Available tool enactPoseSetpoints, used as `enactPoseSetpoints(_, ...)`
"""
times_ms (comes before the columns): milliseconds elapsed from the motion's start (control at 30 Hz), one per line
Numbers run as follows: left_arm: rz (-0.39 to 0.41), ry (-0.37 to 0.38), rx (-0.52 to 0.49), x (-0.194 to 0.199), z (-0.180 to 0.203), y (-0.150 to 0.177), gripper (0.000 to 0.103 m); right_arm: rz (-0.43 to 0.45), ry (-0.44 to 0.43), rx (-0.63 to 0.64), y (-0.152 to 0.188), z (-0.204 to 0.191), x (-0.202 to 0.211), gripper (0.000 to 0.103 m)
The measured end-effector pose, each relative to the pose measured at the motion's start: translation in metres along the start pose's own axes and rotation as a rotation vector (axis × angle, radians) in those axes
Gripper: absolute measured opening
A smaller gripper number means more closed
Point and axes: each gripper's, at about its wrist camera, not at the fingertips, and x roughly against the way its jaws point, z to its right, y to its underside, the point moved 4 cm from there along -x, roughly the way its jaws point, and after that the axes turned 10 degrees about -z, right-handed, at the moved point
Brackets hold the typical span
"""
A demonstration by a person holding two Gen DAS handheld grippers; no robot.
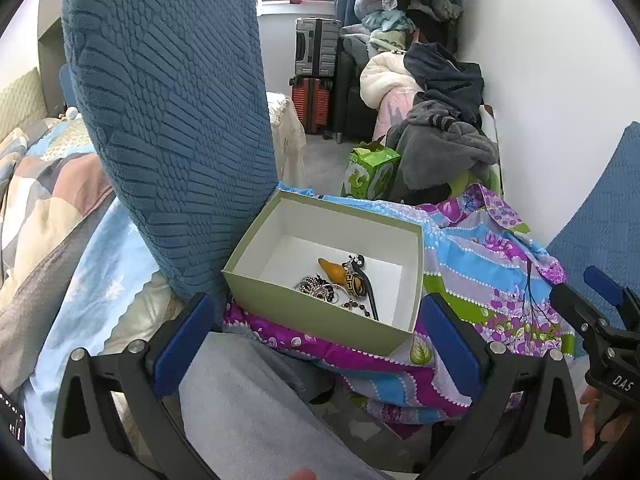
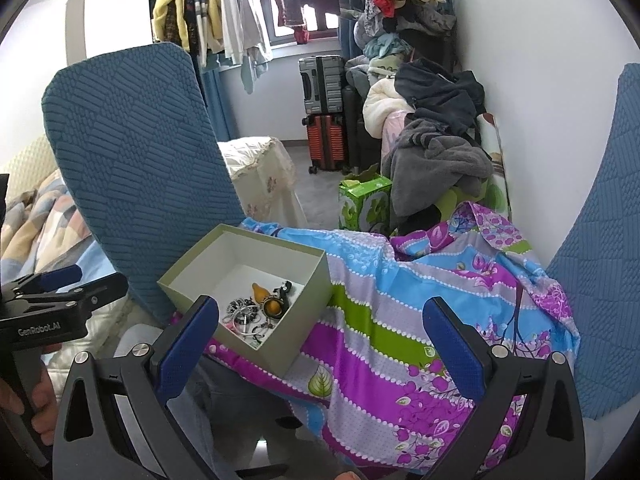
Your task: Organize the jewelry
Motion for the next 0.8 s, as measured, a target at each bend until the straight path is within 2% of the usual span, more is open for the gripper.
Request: enactPoseSetpoints(800,0.006,-0.019,0.0,-0.0002,-0.007,0.0,0.102,0.012,0.026,0.01,-0.0049,0.0046,0.0031,0.103)
